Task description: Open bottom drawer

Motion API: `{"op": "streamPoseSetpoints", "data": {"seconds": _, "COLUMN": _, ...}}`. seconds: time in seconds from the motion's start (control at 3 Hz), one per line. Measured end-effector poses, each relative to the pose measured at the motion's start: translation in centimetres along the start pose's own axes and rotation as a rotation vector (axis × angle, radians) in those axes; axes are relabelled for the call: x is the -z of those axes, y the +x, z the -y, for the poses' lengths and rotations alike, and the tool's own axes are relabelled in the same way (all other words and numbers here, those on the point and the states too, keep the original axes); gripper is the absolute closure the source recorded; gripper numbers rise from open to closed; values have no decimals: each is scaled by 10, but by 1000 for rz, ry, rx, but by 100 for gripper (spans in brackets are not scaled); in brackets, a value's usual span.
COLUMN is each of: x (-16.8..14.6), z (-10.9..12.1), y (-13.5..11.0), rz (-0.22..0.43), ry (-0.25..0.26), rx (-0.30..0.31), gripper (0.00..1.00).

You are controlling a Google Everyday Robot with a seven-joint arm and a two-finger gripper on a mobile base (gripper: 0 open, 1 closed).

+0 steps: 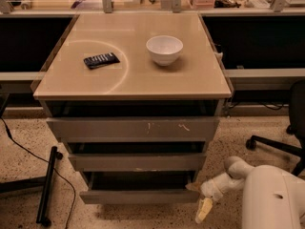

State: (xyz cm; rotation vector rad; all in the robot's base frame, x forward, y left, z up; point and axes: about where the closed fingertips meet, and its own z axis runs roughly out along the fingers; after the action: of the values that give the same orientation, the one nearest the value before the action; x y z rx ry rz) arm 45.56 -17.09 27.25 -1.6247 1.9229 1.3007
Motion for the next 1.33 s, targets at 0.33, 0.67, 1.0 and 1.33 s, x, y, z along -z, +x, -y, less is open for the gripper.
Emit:
{"op": "streamPoseSetpoints", "data": {"seconds": 0.33, "x": 14, "z": 20, "y": -4, "rz": 93, "ry": 139, "rx": 29, "gripper": 0}}
{"op": "streamPoseSetpoints", "data": {"seconds": 0.67, "x": 15, "z": 22, "y": -3, "rz": 98, "ry": 150, "rx": 30, "gripper": 0}}
{"op": "streamPoseSetpoints", "data": {"seconds": 1.0, "x": 1, "z": 28, "y": 1, "rz": 112, "ry": 99, "rx": 24, "gripper": 0}}
{"op": "streamPoseSetpoints", "data": {"seconds": 1.33, "x": -20, "z": 36, "y": 7, "rz": 156, "ry": 33, "rx": 18, "gripper": 0}}
